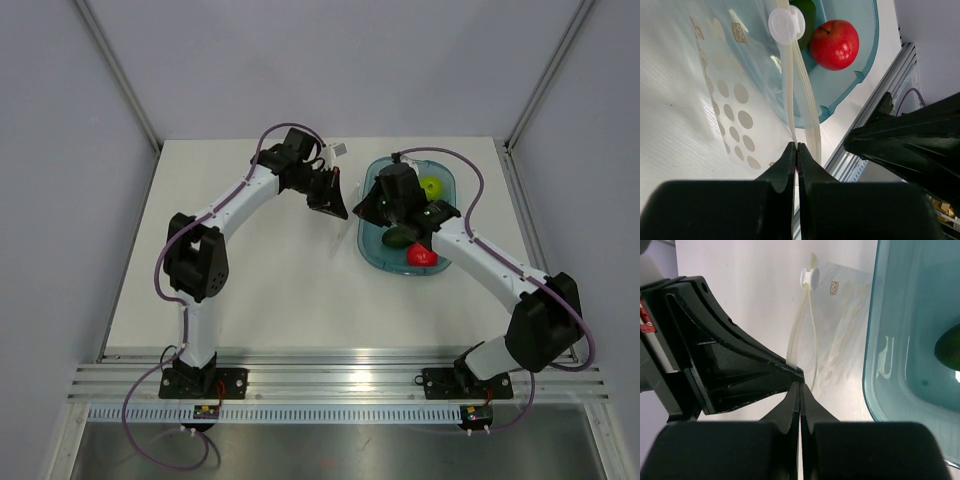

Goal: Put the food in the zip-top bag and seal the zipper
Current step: Adjust the zipper food storage bag at the center of the board.

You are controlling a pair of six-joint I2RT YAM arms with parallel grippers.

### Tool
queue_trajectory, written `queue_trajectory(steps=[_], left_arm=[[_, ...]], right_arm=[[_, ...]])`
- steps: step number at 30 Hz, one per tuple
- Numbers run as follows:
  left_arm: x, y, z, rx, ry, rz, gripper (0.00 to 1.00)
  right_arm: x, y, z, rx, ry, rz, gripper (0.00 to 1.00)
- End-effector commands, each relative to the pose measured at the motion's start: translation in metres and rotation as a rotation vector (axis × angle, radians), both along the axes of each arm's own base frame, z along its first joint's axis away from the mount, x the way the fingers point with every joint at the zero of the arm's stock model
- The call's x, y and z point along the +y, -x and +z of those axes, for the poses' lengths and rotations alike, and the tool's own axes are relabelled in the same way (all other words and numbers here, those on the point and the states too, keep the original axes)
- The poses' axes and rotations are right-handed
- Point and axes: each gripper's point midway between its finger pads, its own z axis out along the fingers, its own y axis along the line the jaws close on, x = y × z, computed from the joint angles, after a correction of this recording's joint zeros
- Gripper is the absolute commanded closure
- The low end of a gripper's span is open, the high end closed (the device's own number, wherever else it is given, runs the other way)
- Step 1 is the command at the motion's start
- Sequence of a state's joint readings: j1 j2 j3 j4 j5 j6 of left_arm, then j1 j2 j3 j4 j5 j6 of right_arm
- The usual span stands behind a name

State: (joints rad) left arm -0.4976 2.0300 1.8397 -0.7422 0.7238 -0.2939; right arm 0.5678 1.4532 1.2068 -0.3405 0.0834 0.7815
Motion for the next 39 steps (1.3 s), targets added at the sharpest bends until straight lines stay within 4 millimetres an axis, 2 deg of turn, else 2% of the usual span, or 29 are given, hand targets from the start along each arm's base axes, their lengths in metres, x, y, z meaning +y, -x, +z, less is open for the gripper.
queue_trajectory(steps=[1, 5, 11, 14, 19, 20, 24, 28, 30, 32, 34, 35, 37, 39], left_arm=[[0.0, 0.001, 0.028, -0.081, 0.031, -0.001, 1.0], [-0.001, 0.002, 0.034, -0.088, 0.044, -0.006, 1.0], [-0.001, 0.004, 0.046, -0.113, 0.058, -0.014, 1.0], [0.0, 0.005, 0.052, -0.123, 0.067, -0.018, 1.0], [0.003, 0.004, 0.045, -0.112, 0.049, -0.014, 1.0], [0.003, 0.004, 0.042, -0.105, 0.046, -0.014, 1.0], [0.001, 0.004, 0.042, -0.1, 0.059, -0.02, 1.0], [0.0, 0.005, 0.047, -0.11, 0.071, -0.036, 1.0], [-0.002, 0.01, 0.049, -0.1, 0.087, -0.058, 1.0], [-0.003, 0.013, 0.051, -0.098, 0.096, -0.069, 1.0], [-0.002, 0.013, 0.053, -0.104, 0.096, -0.067, 1.0], [-0.002, 0.013, 0.054, -0.107, 0.098, -0.067, 1.0], [-0.001, 0.013, 0.06, -0.121, 0.101, -0.067, 1.0], [0.0, 0.014, 0.064, -0.13, 0.102, -0.066, 1.0]], right_arm=[[0.022, -0.008, 0.031, -0.063, -0.071, 0.05, 1.0], [0.029, -0.018, 0.023, -0.043, -0.045, 0.057, 0.99], [0.032, -0.028, -0.02, 0.079, 0.041, 0.042, 1.0], [0.029, -0.028, -0.034, 0.122, 0.06, 0.019, 1.0], [0.026, -0.021, -0.022, 0.052, -0.018, -0.001, 0.99], [0.024, -0.021, -0.014, 0.035, -0.026, -0.008, 0.99], [0.023, -0.02, -0.015, 0.037, -0.006, 0.002, 0.98], [0.038, -0.019, -0.021, 0.059, -0.041, 0.065, 0.98], [0.054, -0.018, -0.017, 0.053, -0.104, 0.126, 0.98], [0.063, -0.022, -0.021, 0.058, -0.129, 0.148, 0.96], [0.067, -0.028, -0.029, 0.084, -0.106, 0.15, 0.96], [0.065, -0.027, -0.049, 0.135, -0.073, 0.142, 0.97], [0.058, -0.03, -0.066, 0.164, -0.031, 0.102, 0.96], [0.049, -0.03, -0.077, 0.19, 0.008, 0.057, 0.91]])
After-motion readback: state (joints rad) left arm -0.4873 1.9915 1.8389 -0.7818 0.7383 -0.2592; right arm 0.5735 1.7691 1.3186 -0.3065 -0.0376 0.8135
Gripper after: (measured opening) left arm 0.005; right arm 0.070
